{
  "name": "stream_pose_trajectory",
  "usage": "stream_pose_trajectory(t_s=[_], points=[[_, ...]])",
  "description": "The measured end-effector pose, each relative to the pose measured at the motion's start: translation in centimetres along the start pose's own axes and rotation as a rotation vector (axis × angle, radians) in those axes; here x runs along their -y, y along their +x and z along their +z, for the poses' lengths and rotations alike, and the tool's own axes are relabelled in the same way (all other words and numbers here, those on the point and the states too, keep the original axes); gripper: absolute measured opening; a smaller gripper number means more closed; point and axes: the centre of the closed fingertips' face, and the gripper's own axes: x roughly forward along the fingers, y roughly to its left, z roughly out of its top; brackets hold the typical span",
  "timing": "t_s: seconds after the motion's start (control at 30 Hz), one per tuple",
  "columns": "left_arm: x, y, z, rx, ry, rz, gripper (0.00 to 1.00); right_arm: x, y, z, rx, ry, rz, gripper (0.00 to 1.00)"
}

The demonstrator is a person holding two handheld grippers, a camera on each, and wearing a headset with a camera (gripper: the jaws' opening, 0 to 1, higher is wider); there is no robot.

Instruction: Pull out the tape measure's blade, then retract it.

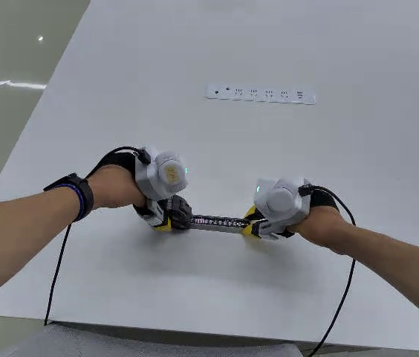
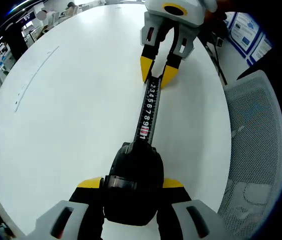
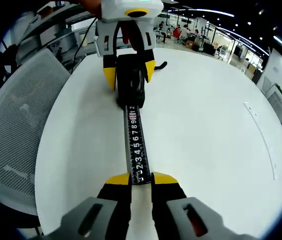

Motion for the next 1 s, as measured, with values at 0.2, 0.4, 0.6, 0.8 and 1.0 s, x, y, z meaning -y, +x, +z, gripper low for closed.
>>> stream_pose_trajectory(t_s=[0.2,0.4,0.6,0.8,1.0], points=[[0.1,-0.1,0.0,-0.002,-0.002,-0.002,0.38,0.1,-0.4,-0.6,-0.003,0.005,-0.004,0.13],[0.1,0.0,-0.1,-0.006,0.0,-0.003,0.38,0.2,-1.0,-1.3,-0.005,0.012,-0.01,0.13],[0.1,-0.1,0.0,-0.008,0.001,-0.003,0.38,0.2,-1.4,-1.8,-0.007,0.017,-0.014,0.13],[0.3,-0.3,0.0,-0.009,0.001,-0.005,0.38,0.2,-1.7,-2.2,-0.008,0.018,-0.016,0.13],[0.4,-0.4,0.1,-0.009,0.002,-0.007,0.38,0.3,-1.9,-2.6,-0.009,0.019,-0.019,0.13]])
